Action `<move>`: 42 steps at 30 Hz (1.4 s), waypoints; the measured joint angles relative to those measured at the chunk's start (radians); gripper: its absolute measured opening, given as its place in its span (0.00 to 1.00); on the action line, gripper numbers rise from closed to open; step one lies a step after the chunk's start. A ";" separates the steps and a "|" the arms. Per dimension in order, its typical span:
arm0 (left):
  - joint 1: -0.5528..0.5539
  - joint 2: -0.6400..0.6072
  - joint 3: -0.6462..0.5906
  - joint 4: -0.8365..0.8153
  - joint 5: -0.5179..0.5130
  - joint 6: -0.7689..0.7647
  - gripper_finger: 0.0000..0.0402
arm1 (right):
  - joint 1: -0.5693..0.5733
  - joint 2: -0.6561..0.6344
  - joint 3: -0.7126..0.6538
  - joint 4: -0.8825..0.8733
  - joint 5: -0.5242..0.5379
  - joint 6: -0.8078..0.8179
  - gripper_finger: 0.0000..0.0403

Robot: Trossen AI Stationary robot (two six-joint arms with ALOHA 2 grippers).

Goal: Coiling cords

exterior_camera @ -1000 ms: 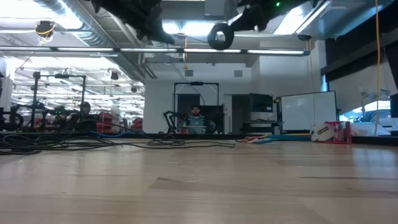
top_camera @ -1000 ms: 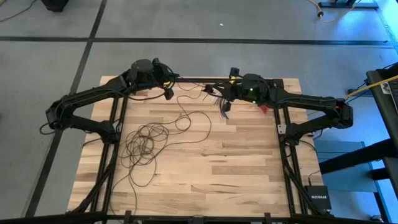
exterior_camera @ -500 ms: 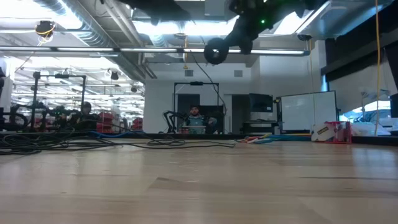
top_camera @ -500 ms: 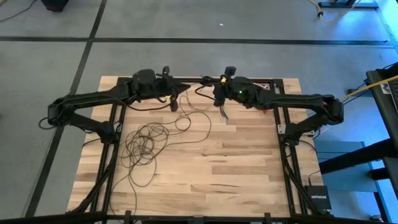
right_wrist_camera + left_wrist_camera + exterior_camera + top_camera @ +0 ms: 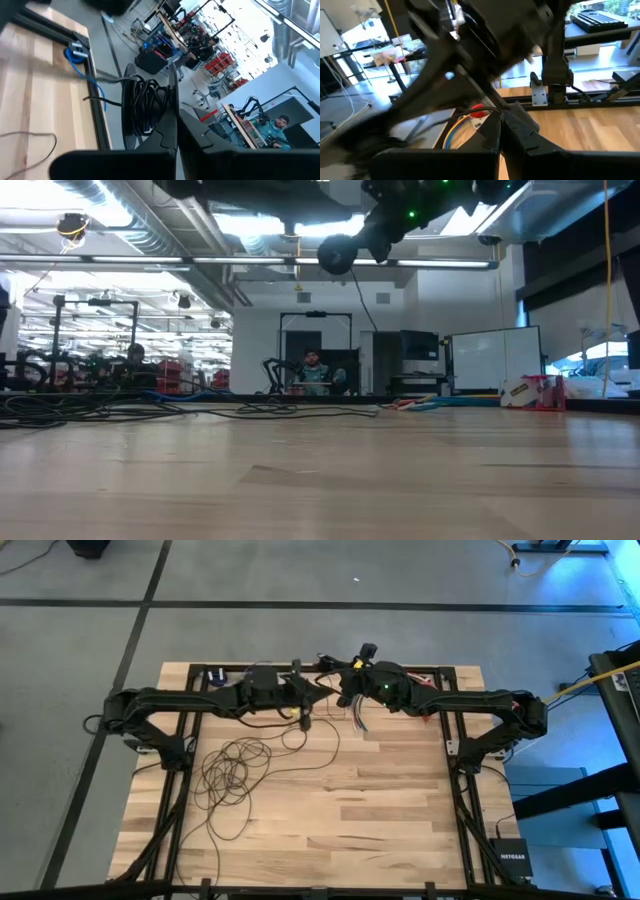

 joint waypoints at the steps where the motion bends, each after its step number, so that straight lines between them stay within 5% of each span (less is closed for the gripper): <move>1: -0.004 0.016 0.000 0.017 -0.001 0.009 0.00 | 0.000 0.000 0.000 0.006 -0.007 0.010 0.01; 13: 0.017 0.134 0.000 0.059 -0.187 0.130 0.00 | 0.000 0.000 0.040 0.028 -0.113 0.140 0.01; 22: 0.064 0.132 0.003 -0.087 -0.340 0.169 0.00 | 0.002 -0.035 0.086 -0.084 -0.178 0.203 0.01; 42: 0.081 0.135 0.000 -0.213 -0.275 0.143 0.00 | 0.001 -0.115 0.091 -0.187 -0.151 0.184 0.01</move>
